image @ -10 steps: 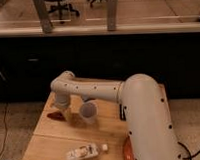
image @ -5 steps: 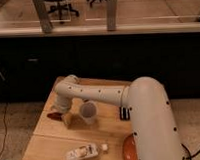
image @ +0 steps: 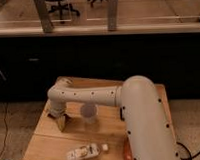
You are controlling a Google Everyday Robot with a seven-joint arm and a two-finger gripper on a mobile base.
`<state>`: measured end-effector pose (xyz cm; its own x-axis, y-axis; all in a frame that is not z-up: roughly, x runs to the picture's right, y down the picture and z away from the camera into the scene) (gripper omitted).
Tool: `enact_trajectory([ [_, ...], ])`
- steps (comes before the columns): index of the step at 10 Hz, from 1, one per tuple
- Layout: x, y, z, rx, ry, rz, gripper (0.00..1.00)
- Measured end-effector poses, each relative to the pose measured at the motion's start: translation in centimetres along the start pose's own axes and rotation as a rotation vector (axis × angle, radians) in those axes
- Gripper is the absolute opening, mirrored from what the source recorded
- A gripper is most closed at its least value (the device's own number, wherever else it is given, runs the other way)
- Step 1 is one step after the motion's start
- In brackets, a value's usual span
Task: Place the pepper in the ceramic bowl
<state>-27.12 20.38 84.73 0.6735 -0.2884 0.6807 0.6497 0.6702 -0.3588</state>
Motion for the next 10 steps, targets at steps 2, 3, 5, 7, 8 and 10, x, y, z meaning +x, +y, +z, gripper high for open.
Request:
enact_trajectory([
  [2,0.5,-0.2,-0.6,0.006,0.018,0.017,0.7],
  [3,1.2,0.1,-0.9,0.012,0.019,0.033,0.55],
  [5,2.6,0.9,-1.3,0.021,0.011,0.067,0.36],
  [7,3.0,1.6,-1.1,0.032,-0.02,0.096,0.15],
  [8,3.3,1.9,-0.9,0.033,-0.027,0.099,0.06],
  [10,3.7,2.3,-1.0,0.038,-0.023,0.099,0.0],
])
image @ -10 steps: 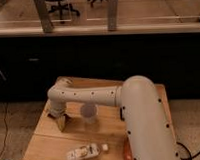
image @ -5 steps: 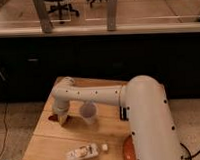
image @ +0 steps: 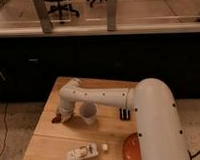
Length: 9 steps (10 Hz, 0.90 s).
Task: Place the pepper in the ceramic bowl
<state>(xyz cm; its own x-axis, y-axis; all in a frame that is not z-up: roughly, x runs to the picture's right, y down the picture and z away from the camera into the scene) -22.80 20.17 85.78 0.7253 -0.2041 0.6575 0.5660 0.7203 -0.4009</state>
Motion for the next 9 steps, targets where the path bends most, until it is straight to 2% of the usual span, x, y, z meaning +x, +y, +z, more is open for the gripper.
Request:
enact_trajectory([
  [9,-0.17,0.02,0.01,-0.003,0.002,-0.013,0.0],
])
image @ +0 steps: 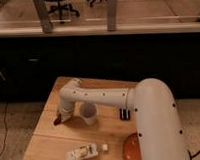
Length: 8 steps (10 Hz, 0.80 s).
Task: Place the pepper in the ceramic bowl
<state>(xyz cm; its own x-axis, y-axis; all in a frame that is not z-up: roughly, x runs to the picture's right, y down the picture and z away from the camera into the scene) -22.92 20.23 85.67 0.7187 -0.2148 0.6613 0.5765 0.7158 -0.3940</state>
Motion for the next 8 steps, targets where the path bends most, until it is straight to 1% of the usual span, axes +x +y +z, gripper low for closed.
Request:
enact_trajectory([
  [1,-0.5,-0.3,-0.5,-0.003,0.019,-0.043,0.0],
  [2,-2.0,-1.2,-1.6,0.0,0.034,-0.103,0.0],
  [4,-4.3,-2.3,-4.1,0.011,0.102,-0.202,0.0],
  [6,-6.4,-3.4,-7.3,0.027,0.184,-0.292,0.0],
  [8,-6.5,-3.4,-8.6,0.038,0.215,-0.309,0.0],
])
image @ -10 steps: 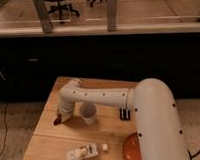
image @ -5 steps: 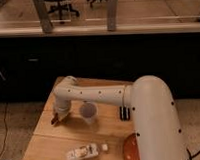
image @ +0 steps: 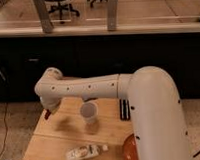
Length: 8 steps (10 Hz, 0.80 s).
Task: Place the pepper in the ceramic bowl
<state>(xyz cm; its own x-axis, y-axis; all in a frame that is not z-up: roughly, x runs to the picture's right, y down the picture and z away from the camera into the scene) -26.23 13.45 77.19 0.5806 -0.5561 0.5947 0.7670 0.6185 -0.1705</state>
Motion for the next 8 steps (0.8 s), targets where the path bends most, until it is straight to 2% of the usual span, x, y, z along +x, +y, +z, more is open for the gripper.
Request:
enact_trajectory([
  [2,0.6,1.1,-0.3,0.009,0.024,0.009,0.0],
  [6,1.2,3.4,-2.3,0.042,0.055,0.039,0.0],
  [8,0.6,4.5,-4.3,0.067,0.077,0.049,0.0],
])
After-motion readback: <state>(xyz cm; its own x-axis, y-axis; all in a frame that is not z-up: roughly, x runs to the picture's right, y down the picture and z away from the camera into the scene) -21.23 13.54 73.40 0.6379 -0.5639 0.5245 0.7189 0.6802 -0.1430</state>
